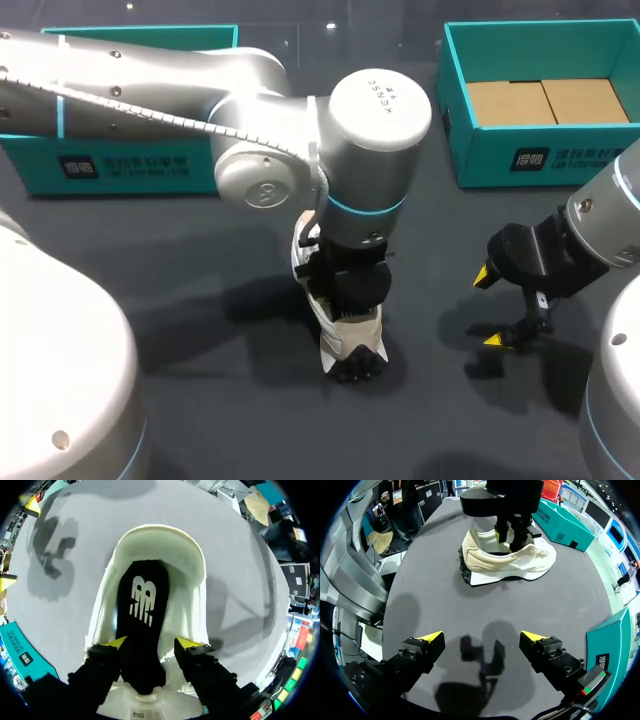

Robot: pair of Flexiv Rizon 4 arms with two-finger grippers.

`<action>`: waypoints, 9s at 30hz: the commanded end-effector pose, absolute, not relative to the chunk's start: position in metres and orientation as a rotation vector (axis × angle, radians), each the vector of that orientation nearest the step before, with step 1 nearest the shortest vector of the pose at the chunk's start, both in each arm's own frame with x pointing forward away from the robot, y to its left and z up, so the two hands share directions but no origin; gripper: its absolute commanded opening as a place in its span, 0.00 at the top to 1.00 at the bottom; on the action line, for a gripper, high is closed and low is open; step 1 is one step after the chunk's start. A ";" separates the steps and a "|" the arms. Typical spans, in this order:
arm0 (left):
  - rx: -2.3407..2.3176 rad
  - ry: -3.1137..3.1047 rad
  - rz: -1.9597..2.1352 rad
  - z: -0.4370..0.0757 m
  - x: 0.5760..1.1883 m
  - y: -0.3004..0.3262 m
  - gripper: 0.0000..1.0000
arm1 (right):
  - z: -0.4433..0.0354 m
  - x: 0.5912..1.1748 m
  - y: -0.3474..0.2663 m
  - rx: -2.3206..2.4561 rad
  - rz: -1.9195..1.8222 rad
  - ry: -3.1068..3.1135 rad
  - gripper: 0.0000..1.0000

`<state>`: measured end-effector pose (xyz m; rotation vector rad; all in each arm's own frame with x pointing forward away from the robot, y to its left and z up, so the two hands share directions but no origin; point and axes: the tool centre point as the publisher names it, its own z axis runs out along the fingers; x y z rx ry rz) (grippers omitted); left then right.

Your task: Take the shoe out of the shoebox, open the shoe tongue, remove and reinsert the insole, then place the shoe into the shoebox

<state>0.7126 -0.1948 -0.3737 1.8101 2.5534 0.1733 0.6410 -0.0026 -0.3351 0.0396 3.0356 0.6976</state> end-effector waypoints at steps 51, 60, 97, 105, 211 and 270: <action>1.776 2.503 -0.015 -0.299 0.771 -0.163 0.00 | -0.334 0.639 -0.004 0.040 0.696 3.033 0.00; 1.854 2.479 -0.074 -0.268 0.786 -0.152 0.36 | -0.334 0.639 -0.004 0.040 0.696 3.033 0.00; 2.100 2.408 -0.215 -0.347 0.729 -0.196 0.65 | -0.334 0.639 -0.004 0.040 0.696 3.033 0.00; 2.133 2.415 -0.213 -0.359 0.716 -0.197 0.65 | -0.334 0.639 -0.004 0.040 0.696 3.033 0.00; -0.025 3.297 -0.025 -0.267 0.611 -0.188 0.00 | -0.334 0.639 -0.004 0.040 0.696 3.033 0.00; -0.397 3.211 0.016 -0.390 0.600 -0.227 0.13 | -0.334 0.639 -0.004 0.040 0.696 3.033 0.00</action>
